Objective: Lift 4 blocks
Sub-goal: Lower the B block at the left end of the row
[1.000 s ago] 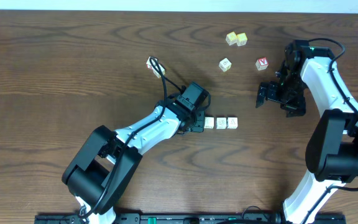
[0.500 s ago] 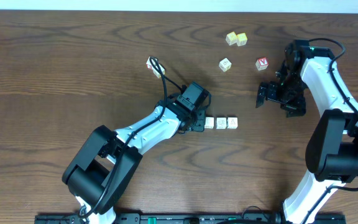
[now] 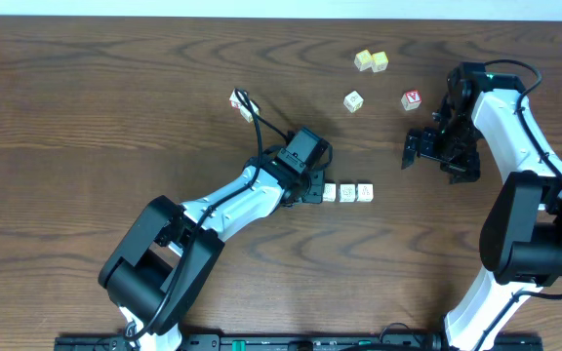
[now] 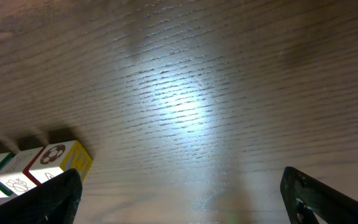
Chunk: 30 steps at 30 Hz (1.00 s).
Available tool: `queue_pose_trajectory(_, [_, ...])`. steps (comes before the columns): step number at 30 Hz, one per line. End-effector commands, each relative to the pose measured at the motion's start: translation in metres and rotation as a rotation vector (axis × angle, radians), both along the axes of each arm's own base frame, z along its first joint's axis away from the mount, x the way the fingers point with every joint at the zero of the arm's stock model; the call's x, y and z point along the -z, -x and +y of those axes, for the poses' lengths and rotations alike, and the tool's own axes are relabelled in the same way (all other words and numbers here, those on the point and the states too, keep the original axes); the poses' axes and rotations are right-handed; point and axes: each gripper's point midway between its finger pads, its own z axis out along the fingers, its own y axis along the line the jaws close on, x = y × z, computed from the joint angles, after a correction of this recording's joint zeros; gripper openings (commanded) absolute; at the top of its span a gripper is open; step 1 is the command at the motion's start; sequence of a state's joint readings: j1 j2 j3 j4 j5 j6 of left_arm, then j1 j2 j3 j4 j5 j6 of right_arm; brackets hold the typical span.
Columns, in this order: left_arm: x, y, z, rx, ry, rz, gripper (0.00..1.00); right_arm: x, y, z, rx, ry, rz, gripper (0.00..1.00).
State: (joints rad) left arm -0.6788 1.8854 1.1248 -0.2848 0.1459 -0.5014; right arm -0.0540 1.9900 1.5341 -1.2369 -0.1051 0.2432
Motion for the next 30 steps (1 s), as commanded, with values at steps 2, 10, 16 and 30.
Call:
queue_pose_trajectory(2, [0.000, -0.009, 0.001, -0.027, -0.014, -0.024, 0.40, -0.004, 0.001, 0.002, -0.015, -0.005, -0.012, 0.99])
queue_pose_trajectory(10, [0.003, -0.004, 0.008, -0.022, -0.036, 0.002, 0.42, -0.004, 0.001, 0.002, -0.015, -0.005, -0.012, 0.99])
queue_pose_trajectory(16, [0.004, 0.002, 0.014, -0.017, -0.003, 0.072, 0.43, -0.004, 0.001, 0.002, -0.015, -0.005, -0.011, 0.99])
queue_pose_trajectory(30, [0.002, -0.002, 0.010, -0.016, 0.011, 0.054, 0.31, -0.004, 0.001, 0.002, -0.015, -0.005, -0.012, 0.99])
